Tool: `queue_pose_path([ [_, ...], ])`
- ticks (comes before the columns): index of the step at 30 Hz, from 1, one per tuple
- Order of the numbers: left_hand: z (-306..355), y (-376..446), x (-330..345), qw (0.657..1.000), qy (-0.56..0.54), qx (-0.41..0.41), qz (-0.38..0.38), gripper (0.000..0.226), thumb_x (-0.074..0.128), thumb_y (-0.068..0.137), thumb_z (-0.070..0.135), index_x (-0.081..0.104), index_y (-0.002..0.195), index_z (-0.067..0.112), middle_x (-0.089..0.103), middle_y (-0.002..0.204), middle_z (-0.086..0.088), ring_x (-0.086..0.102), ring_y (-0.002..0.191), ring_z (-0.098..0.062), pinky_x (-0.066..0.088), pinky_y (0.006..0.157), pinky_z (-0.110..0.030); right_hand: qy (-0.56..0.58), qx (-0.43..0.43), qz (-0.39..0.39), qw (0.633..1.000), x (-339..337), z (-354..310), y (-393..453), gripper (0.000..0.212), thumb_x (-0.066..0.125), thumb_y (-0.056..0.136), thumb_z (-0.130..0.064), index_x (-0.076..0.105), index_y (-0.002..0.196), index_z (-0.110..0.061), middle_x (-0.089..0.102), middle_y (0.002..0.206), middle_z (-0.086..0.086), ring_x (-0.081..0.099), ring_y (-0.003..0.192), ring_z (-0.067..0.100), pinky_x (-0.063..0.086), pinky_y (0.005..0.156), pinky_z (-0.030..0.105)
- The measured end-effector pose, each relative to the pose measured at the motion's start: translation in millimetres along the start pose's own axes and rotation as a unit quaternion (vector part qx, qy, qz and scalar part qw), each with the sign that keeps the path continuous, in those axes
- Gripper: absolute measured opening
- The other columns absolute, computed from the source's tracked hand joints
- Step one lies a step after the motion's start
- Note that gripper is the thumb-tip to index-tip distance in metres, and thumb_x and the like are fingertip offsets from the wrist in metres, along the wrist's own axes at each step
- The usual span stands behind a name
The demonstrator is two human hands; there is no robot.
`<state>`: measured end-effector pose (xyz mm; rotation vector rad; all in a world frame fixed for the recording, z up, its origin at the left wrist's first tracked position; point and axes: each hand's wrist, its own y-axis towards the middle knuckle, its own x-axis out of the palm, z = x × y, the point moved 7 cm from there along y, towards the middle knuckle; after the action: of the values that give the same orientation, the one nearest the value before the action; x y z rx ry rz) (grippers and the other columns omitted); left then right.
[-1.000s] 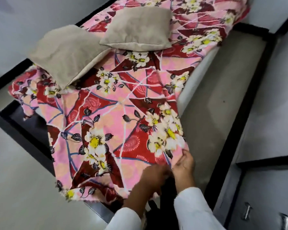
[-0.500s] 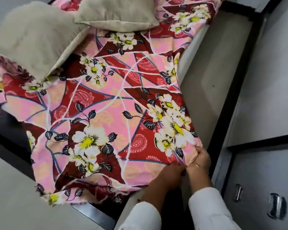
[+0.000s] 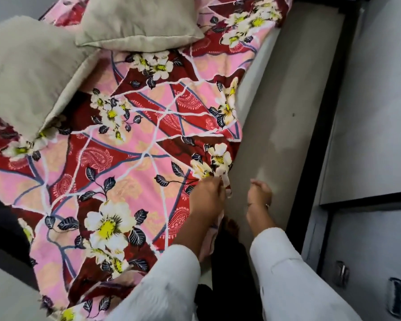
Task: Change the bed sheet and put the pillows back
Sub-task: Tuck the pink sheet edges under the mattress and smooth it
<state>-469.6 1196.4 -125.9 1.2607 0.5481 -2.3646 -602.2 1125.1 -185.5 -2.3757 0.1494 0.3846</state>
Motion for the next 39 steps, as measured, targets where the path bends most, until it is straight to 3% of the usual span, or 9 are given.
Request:
queue_pose_path([
  [7, -10.4, 95.3, -35.5, 0.994, 0.076, 0.021, 0.070, 0.036, 0.038, 0.071, 0.022, 0.066, 0.077, 0.002, 0.063, 0.078, -0.017, 0.059, 0.074, -0.037, 0.049, 0.057, -0.038, -0.064, -0.079, -0.026, 0.995, 64.4, -78.5, 40.7, 0.032, 0.037, 0.094, -0.003, 0.065, 0.109, -0.007, 0.061, 0.115, 0.013, 0.056, 0.106, 0.029, 0.046, 0.086, 0.033],
  [16, -26.2, 204.7, -47.1, 0.995, 0.088, -0.039, 0.018, 0.052, 0.055, 0.089, 0.039, 0.046, 0.134, 0.016, 0.041, 0.141, -0.004, 0.038, 0.129, -0.026, 0.035, 0.104, -0.044, -0.250, -0.241, -0.003, 0.938, 148.7, -202.2, 92.0, 0.048, 0.053, 0.090, -0.042, 0.058, 0.111, 0.001, 0.054, 0.117, 0.022, 0.049, 0.109, 0.036, 0.034, 0.091, 0.038],
  [19, -18.1, 232.4, -39.1, 0.994, 0.085, -0.060, -0.023, 0.061, 0.049, 0.088, 0.051, 0.037, 0.141, 0.024, 0.027, 0.152, 0.001, 0.015, 0.143, -0.020, 0.015, 0.114, -0.047, -0.268, -0.252, -0.015, 0.930, 161.1, -222.4, 100.4, 0.041, 0.051, 0.092, -0.035, 0.059, 0.108, 0.003, 0.057, 0.112, 0.023, 0.052, 0.104, 0.036, 0.035, 0.084, 0.037],
  [22, -8.4, 251.5, -31.3, 0.993, 0.076, -0.072, -0.056, 0.078, 0.025, 0.078, 0.068, 0.024, 0.146, 0.031, 0.012, 0.157, 0.008, -0.003, 0.145, -0.018, -0.001, 0.114, -0.054, -0.137, -0.240, -0.079, 0.958, 168.5, -244.3, 97.1, 0.032, 0.040, 0.098, -0.018, 0.058, 0.107, 0.007, 0.060, 0.106, 0.022, 0.056, 0.100, 0.032, 0.034, 0.079, 0.031],
  [24, 0.7, 266.2, -27.3, 0.993, 0.072, -0.062, -0.064, 0.088, 0.007, 0.070, 0.074, 0.011, 0.148, 0.033, 0.002, 0.157, 0.011, -0.011, 0.145, -0.020, -0.008, 0.111, -0.059, 0.082, -0.114, -0.162, 0.977, 176.0, -251.2, 103.4, 0.029, 0.036, 0.100, -0.014, 0.061, 0.098, 0.000, 0.066, 0.085, 0.009, 0.063, 0.082, 0.021, 0.046, 0.072, 0.026],
  [27, 14.2, 282.7, -21.9, 0.996, 0.055, -0.032, -0.059, 0.090, -0.005, 0.066, 0.076, -0.006, 0.145, 0.034, -0.012, 0.154, 0.013, -0.018, 0.143, -0.019, -0.010, 0.109, -0.064, 0.257, 0.087, -0.303, 0.913, 193.0, -254.9, 111.9, 0.037, 0.040, 0.098, -0.030, 0.066, 0.085, -0.008, 0.072, 0.076, 0.007, 0.070, 0.072, 0.017, 0.054, 0.071, 0.029],
  [31, 29.0, 293.8, -18.4, 0.995, 0.079, 0.041, -0.035, 0.089, -0.010, 0.067, 0.085, -0.014, 0.141, 0.035, -0.020, 0.150, 0.012, -0.023, 0.141, -0.019, -0.015, 0.106, -0.062, 0.263, 0.002, -0.301, 0.917, 185.3, -286.7, 135.5, 0.029, 0.049, 0.092, -0.003, 0.059, 0.119, -0.009, 0.056, 0.126, 0.021, 0.052, 0.119, 0.037, 0.040, 0.102, 0.053],
  [35, 50.4, 293.3, -4.4, 0.984, 0.114, 0.135, 0.001, 0.080, 0.016, 0.083, 0.073, 0.001, 0.148, 0.028, -0.005, 0.157, 0.002, -0.012, 0.144, -0.024, -0.006, 0.107, -0.063, 0.301, -0.068, -0.258, 0.916, 141.7, -286.1, 147.6, 0.042, 0.044, 0.093, 0.000, 0.075, 0.079, -0.025, 0.071, 0.098, 0.007, 0.067, 0.091, 0.021, 0.056, 0.082, 0.033],
  [39, 80.2, 278.3, 20.4, 0.967, 0.126, 0.220, 0.035, 0.062, 0.021, 0.093, 0.050, 0.005, 0.149, 0.030, -0.002, 0.158, 0.002, 0.000, 0.145, -0.025, 0.005, 0.110, -0.065, 0.324, -0.098, -0.188, 0.922, 89.4, -268.3, 162.9, 0.044, 0.045, 0.092, 0.000, 0.076, 0.072, -0.024, 0.071, 0.084, -0.002, 0.065, 0.079, 0.010, 0.054, 0.073, 0.023],
])
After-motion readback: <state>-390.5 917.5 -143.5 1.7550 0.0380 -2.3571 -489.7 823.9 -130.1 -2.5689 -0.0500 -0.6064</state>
